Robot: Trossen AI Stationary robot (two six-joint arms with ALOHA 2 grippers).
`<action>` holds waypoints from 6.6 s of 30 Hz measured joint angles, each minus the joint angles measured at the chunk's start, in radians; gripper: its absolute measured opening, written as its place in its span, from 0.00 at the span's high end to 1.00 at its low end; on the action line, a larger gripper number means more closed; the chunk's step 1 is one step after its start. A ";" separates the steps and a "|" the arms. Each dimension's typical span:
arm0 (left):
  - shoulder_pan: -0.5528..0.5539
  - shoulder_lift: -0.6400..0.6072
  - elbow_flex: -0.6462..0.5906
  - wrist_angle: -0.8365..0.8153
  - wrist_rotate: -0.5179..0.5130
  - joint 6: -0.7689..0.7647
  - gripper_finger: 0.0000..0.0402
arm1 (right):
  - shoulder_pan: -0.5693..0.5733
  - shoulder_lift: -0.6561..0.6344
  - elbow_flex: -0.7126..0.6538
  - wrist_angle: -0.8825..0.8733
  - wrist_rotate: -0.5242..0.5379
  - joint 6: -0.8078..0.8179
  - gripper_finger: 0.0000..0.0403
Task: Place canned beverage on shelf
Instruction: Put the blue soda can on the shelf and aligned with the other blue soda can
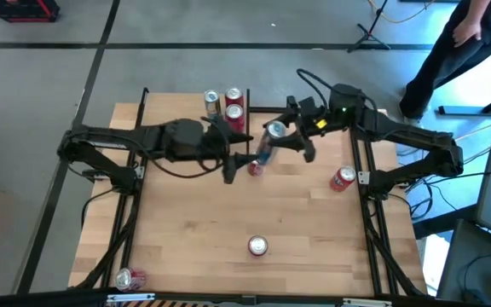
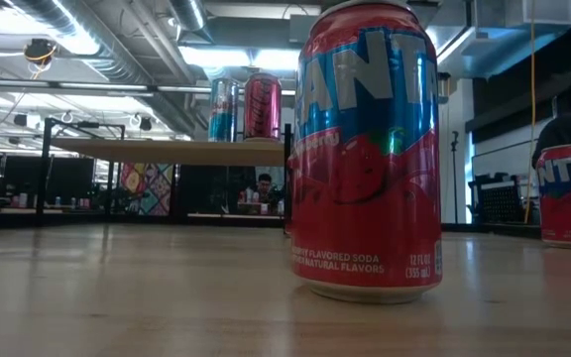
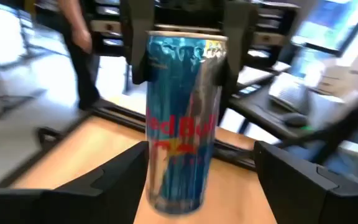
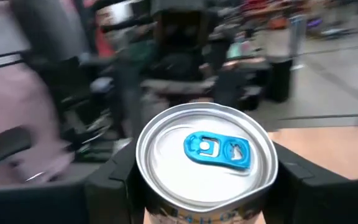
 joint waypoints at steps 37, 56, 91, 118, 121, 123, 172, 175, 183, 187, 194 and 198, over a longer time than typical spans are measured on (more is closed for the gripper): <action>0.002 -0.038 -0.003 -0.254 0.229 -0.187 0.37 | 0.176 0.066 -0.391 0.215 0.211 -0.123 0.50; -0.011 -0.039 -0.003 -0.304 0.194 -0.235 0.38 | 0.250 0.448 -0.506 0.702 0.328 -0.109 0.50; -0.010 -0.039 -0.003 -0.305 0.175 -0.223 0.38 | 0.252 0.174 -0.504 0.354 0.402 -0.156 0.03; 0.042 0.268 -0.004 -0.438 0.242 -0.025 0.14 | 0.255 -0.497 -0.505 -0.467 0.512 0.165 0.06; 0.019 0.301 -0.004 -0.440 0.238 -0.033 0.14 | 0.255 -0.486 -0.506 -0.473 0.512 0.164 0.06; 0.005 0.320 -0.004 -0.440 0.211 -0.050 0.13 | 0.255 -0.478 -0.505 -0.468 0.513 0.164 0.06; 0.043 0.221 0.365 -1.046 0.045 -0.451 0.47 | 0.255 -0.446 -0.505 -0.490 0.513 0.157 0.06; 0.076 0.177 0.377 -1.100 0.005 -0.472 0.47 | 0.255 -0.446 -0.505 -0.487 0.513 0.157 0.06; 0.245 0.096 0.379 -1.157 -0.060 -0.600 0.47 | 0.255 -0.446 -0.505 -0.487 0.513 0.158 0.06; 0.337 0.109 0.379 -1.155 -0.055 -0.597 0.46 | 0.255 -0.446 -0.505 -0.486 0.513 0.157 0.06; 0.425 0.156 0.378 -1.120 -0.043 -0.542 0.46 | 0.255 -0.446 -0.505 -0.487 0.514 0.157 0.06; 0.451 0.183 0.378 -1.095 -0.043 -0.518 0.46 | 0.255 -0.446 -0.505 -0.487 0.514 0.157 0.06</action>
